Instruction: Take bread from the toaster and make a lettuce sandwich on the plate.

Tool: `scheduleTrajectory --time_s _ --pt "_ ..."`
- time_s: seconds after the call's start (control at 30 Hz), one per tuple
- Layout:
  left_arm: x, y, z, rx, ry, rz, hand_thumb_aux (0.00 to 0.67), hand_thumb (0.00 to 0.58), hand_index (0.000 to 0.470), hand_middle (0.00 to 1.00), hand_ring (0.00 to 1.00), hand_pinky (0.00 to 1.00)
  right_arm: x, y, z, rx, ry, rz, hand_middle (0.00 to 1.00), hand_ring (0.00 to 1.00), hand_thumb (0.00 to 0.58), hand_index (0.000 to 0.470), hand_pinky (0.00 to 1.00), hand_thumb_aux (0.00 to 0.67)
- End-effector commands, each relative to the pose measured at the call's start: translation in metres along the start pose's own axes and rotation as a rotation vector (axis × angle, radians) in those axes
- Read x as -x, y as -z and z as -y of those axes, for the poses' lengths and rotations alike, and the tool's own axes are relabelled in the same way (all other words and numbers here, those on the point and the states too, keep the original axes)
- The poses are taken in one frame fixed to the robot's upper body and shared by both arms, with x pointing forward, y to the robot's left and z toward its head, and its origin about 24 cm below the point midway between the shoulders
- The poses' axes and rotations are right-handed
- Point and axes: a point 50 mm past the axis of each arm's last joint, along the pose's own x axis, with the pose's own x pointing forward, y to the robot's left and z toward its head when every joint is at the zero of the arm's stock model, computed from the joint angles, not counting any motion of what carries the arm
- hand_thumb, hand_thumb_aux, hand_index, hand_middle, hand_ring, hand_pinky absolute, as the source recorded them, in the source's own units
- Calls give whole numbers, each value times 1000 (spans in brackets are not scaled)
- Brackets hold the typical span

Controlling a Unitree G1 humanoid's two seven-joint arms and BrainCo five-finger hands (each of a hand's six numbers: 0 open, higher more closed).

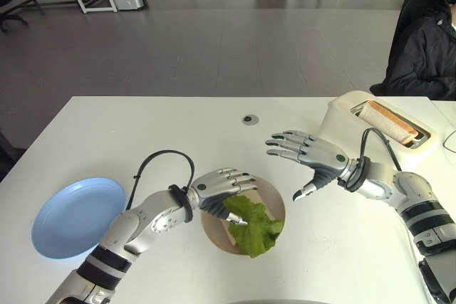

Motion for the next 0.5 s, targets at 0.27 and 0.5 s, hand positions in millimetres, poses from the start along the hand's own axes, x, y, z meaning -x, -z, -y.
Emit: scheduleTrajectory --time_s 0.27,0.5 --pt "6 8 11 48 63 -35 418 498 293 0 0 0 5 3 6 21 -4 -15 0 0 0 0 0 0" --pt "-1 16 22 90 69 -30 441 512 310 0 0 0 5 2 5 21 -6 -16 0 0 0 0 0 0"
